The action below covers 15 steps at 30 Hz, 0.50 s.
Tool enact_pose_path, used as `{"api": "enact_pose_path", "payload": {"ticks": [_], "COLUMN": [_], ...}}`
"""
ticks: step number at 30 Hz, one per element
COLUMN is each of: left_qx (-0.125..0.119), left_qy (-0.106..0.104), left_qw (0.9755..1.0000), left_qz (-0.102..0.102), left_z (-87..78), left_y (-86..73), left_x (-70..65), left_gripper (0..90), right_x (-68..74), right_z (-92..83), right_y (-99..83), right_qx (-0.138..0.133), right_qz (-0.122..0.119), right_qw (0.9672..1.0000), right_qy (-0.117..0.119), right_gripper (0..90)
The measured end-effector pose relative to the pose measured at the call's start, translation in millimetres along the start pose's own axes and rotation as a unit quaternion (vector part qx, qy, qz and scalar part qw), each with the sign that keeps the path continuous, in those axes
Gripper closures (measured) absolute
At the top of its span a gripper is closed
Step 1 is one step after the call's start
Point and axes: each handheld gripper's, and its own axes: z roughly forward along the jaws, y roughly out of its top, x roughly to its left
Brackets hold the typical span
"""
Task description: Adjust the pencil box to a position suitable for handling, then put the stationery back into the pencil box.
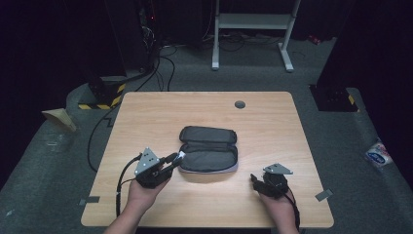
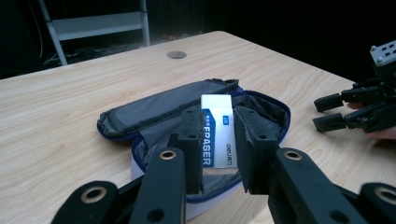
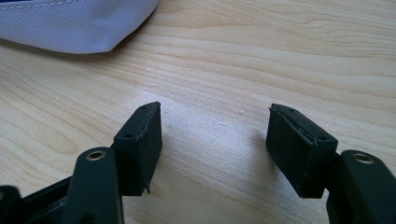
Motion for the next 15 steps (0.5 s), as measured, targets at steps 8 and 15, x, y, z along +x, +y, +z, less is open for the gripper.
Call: {"api": "enact_pose_path", "payload": {"ticks": [8, 15], "left_qx": [0.006, 0.013], "left_qy": [-0.005, -0.005], "left_qw": [0.9999, 0.9998], "left_qz": [-0.01, -0.015], "left_z": [7.6, 17.0], "left_y": [7.6, 8.2], "left_x": [5.4, 10.3], "left_gripper": [73.0, 73.0], "right_x": [0.5, 1.2], "right_z": [-0.4, -0.8], "right_y": [-0.4, -0.9], "right_qx": [0.0, 0.0], "right_qz": [0.002, 0.002], "right_qw": [1.0, 1.0], "right_qy": [-0.001, -0.003], "right_gripper": [36.0, 36.1]}}
